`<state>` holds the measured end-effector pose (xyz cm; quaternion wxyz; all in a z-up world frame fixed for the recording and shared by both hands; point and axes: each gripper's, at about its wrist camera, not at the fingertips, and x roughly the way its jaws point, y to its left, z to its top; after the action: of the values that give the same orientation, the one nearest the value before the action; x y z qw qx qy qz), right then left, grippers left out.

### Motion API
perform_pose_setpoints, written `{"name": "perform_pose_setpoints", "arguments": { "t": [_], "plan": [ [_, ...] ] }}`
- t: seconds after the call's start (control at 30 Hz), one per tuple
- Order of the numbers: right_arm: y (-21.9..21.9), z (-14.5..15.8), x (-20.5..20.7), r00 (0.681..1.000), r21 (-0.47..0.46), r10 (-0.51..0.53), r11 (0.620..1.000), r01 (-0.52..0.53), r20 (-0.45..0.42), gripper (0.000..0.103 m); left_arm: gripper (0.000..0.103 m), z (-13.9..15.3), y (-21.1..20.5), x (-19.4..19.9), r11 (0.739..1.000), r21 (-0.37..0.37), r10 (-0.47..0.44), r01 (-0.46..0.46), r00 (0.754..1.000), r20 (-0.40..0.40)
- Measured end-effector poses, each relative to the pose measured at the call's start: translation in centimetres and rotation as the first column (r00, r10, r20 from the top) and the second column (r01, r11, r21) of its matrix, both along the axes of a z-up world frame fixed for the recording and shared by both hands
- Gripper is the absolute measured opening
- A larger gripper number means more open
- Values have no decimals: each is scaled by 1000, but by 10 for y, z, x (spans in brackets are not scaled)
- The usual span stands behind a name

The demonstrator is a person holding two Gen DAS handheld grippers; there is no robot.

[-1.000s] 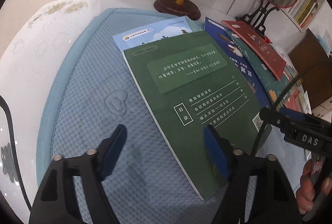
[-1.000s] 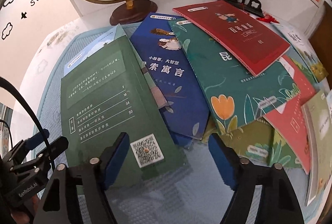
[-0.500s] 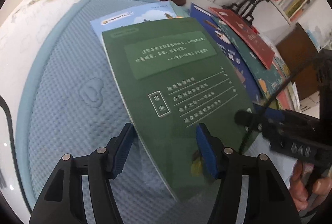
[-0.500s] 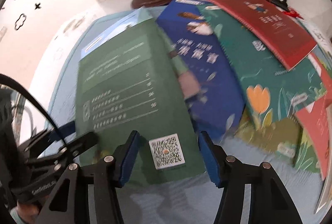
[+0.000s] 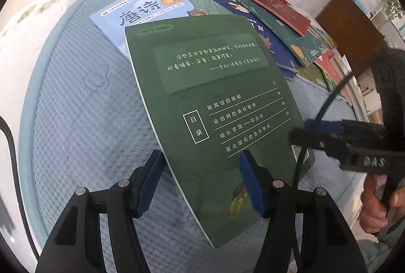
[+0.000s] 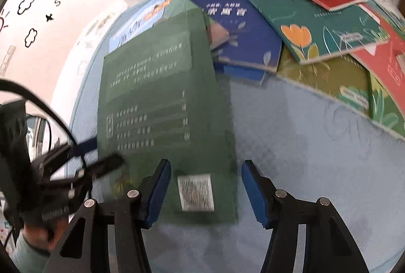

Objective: Organize books

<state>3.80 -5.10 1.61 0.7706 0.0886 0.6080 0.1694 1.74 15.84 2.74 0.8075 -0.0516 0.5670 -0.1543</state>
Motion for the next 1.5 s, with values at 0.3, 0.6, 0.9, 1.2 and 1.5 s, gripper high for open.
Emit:
{"name": "perform_pose_setpoints", "arguments": {
  "t": [0.3, 0.6, 0.9, 1.2, 1.5],
  "plan": [
    [3, 31, -5, 997, 33, 57, 998, -59, 61, 52, 59, 2, 5, -8, 999, -39, 24, -24, 1000, -3],
    [-15, 54, -17, 999, 468, 27, 883, -38, 29, 50, 59, 0, 14, -18, 993, -101, 52, -54, 998, -19],
    [20, 37, -12, 1000, 346, 8, 938, -16, 25, 9, 59, 1, 13, -23, 990, -135, 46, -49, 999, -24],
    [10, 120, -50, 969, 42, 44, 998, -56, 243, 8, 61, 48, -26, -20, 972, -226, -56, 72, 996, 75],
    [79, 124, -61, 942, -141, 230, 969, -201, 244, 14, 63, 53, 50, -20, 983, -124, 149, -138, 985, 84]
  ]
}}
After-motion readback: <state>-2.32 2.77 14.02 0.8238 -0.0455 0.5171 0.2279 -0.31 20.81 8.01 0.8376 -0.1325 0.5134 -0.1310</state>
